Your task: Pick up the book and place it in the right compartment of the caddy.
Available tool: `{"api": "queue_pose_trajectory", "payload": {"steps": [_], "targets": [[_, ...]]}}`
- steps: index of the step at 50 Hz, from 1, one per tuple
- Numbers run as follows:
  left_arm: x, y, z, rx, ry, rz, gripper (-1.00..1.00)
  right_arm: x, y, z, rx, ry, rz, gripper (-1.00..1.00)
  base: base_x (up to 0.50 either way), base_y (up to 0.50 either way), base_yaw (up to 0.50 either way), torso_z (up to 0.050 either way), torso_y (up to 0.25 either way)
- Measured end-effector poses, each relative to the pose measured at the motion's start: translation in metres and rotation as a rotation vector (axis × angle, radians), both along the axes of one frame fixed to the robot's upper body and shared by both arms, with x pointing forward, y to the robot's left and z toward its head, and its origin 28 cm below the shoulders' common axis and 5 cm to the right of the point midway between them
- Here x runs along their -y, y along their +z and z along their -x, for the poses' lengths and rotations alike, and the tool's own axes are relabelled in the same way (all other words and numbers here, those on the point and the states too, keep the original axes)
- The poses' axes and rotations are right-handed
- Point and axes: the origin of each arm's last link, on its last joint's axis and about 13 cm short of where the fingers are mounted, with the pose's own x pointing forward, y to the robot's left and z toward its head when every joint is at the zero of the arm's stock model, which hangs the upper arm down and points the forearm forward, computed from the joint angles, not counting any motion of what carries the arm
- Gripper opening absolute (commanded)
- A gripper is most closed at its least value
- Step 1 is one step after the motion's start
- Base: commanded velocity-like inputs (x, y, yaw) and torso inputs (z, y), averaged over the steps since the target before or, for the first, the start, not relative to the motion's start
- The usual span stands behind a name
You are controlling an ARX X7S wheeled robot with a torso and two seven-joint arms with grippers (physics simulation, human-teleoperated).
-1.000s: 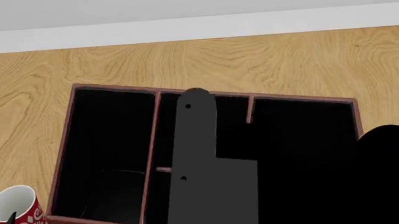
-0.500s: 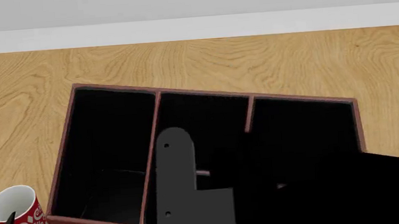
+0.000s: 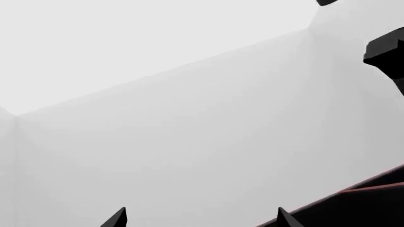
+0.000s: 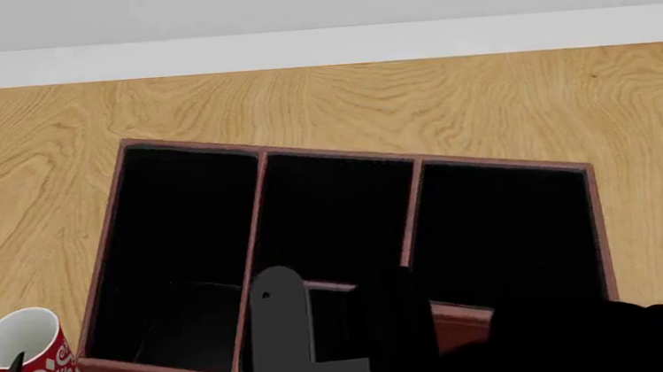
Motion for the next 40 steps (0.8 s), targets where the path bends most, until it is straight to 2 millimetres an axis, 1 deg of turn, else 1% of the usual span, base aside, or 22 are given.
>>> {"api": "queue_pose_trajectory", "payload": {"steps": [17,40], "targets": [[0.000,0.000,0.000,-0.002,0.001,0.006,1.00,0.005,-0.024,-0.003,-0.053,-0.026,0.036,1.00,0.00,0.00,0.00,0.000,0.000],[0.000,0.000,0.000,-0.008,0.003,0.011,1.00,0.012,-0.049,-0.008,-0.094,-0.066,0.101,1.00,0.00,0.00,0.00,0.000,0.000]]}}
